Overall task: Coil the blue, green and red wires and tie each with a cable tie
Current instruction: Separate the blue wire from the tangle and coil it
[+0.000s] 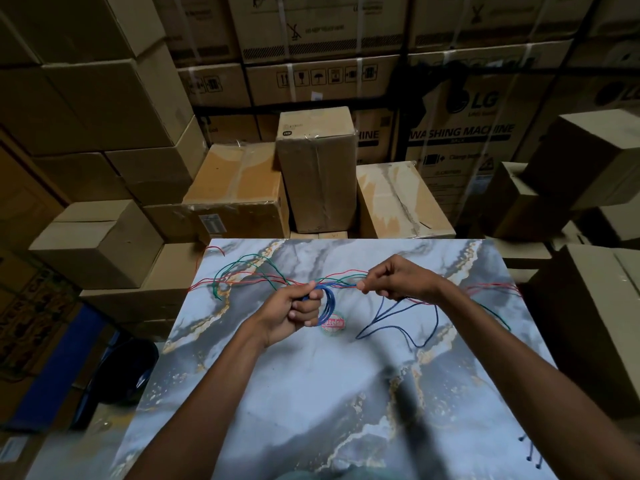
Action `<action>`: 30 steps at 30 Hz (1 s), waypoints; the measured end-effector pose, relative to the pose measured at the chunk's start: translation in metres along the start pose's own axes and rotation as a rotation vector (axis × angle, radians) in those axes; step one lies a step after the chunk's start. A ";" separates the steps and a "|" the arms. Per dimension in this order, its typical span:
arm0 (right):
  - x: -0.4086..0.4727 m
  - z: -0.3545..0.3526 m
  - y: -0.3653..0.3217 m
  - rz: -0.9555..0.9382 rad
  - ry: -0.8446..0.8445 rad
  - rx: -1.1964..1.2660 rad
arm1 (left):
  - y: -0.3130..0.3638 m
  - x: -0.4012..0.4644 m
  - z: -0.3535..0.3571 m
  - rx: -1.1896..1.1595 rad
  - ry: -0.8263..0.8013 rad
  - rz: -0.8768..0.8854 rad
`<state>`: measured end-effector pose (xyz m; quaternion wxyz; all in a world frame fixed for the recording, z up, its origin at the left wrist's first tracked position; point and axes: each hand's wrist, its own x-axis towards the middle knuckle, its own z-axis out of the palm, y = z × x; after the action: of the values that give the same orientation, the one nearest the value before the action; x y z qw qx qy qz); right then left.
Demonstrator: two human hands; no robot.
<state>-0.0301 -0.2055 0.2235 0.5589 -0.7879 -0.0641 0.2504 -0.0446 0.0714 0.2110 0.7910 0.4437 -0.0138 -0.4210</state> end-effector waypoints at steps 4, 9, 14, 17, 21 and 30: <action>-0.009 -0.004 0.020 0.050 -0.015 0.200 | 0.012 -0.009 -0.020 -0.305 0.075 0.163; -0.006 0.009 0.034 0.102 -0.015 0.224 | 0.017 -0.012 -0.034 -0.304 0.213 0.276; -0.001 0.025 0.032 0.262 -0.087 0.312 | 0.014 -0.007 -0.024 -0.140 0.217 0.260; 0.002 0.026 0.018 0.242 -0.068 0.330 | 0.016 -0.006 -0.025 -0.096 0.246 0.248; 0.014 0.041 0.005 -0.085 0.289 0.212 | 0.019 -0.003 -0.021 -0.014 0.259 0.233; 0.018 0.053 0.012 -0.217 0.407 0.202 | 0.020 -0.004 -0.024 -0.155 0.151 0.212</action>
<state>-0.0414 -0.1585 0.1936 0.6598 -0.7508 -0.0092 0.0300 -0.0247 0.0952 0.2118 0.8616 0.4079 0.0316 -0.3005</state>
